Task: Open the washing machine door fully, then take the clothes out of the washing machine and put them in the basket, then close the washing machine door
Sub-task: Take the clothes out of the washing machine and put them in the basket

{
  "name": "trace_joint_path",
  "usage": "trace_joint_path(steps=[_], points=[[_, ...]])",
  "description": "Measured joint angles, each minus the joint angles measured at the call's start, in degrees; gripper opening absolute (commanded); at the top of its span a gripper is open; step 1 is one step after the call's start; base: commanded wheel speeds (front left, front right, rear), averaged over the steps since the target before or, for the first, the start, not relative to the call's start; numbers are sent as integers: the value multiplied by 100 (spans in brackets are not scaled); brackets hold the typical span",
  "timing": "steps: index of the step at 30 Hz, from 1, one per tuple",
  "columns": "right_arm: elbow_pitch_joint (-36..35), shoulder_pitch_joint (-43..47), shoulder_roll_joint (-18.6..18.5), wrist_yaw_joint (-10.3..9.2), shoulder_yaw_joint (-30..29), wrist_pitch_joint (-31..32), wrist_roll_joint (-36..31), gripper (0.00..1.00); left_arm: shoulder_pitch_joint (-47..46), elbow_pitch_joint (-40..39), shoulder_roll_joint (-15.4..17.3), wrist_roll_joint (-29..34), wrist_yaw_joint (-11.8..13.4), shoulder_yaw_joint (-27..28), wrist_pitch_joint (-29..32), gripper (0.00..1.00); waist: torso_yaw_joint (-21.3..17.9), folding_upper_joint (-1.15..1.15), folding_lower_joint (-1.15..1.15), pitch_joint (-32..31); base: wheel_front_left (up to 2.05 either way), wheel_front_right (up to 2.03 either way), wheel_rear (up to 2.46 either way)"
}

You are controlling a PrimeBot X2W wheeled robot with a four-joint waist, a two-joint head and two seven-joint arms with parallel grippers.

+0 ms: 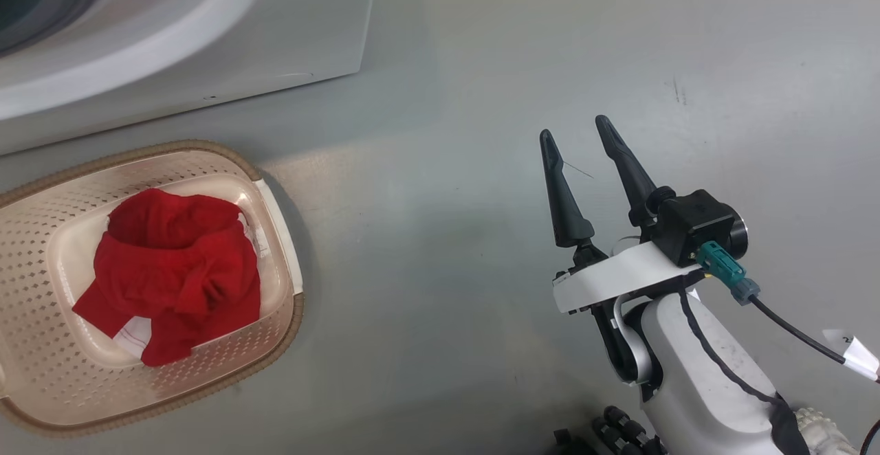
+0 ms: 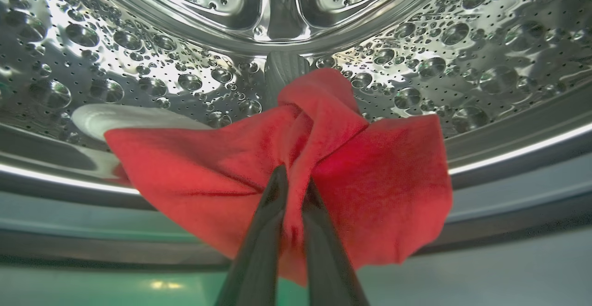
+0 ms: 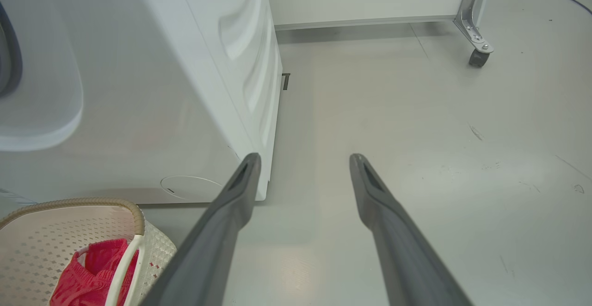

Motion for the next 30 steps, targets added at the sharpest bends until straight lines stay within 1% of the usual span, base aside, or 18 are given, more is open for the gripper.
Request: trace_joint_path(steps=[7,12,16,21,26,30], points=[[100,0,0,0,-166,1,-10,100,1,118,-171,-1,0,-114,-394,0,87,0,0,-242,0,0,0],[169,1,-1,0,-255,0,-43,100,79,114,-378,-3,0,-364,-717,0,192,0,0,-432,0,0,0],[232,3,-3,0,-298,0,-51,100,337,116,-514,-65,0,-520,-965,0,297,0,0,-603,0,0,0],[345,21,-2,0,-354,1,-52,100,734,123,-597,-101,0,-766,-1274,0,433,0,0,-844,0,0,0],[449,76,-5,0,-409,0,-54,100,1076,123,-694,-230,0,-866,-1574,0,567,0,0,-1109,0,0,0],[526,185,-4,0,-449,1,-54,100,1438,122,-769,-261,0,-1012,-1702,0,666,0,0,-1333,0,0,0]])
